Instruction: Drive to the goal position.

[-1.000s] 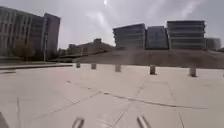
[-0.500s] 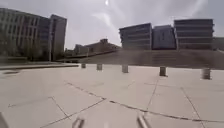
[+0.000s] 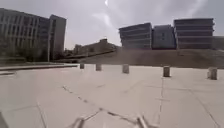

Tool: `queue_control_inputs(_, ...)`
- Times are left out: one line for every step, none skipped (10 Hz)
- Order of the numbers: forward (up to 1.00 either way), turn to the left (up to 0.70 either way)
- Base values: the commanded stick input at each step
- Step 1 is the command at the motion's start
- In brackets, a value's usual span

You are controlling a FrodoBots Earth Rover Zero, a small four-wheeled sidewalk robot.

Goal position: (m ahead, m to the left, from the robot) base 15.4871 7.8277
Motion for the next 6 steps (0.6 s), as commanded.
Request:
queue_control_inputs(0.70, 0.00)
queue_control_inputs(0.70, 0.00)
queue_control_inputs(0.70, 0.00)
queue_control_inputs(0.70, 0.00)
queue_control_inputs(0.70, 0.00)
queue_control_inputs(0.70, 0.00)
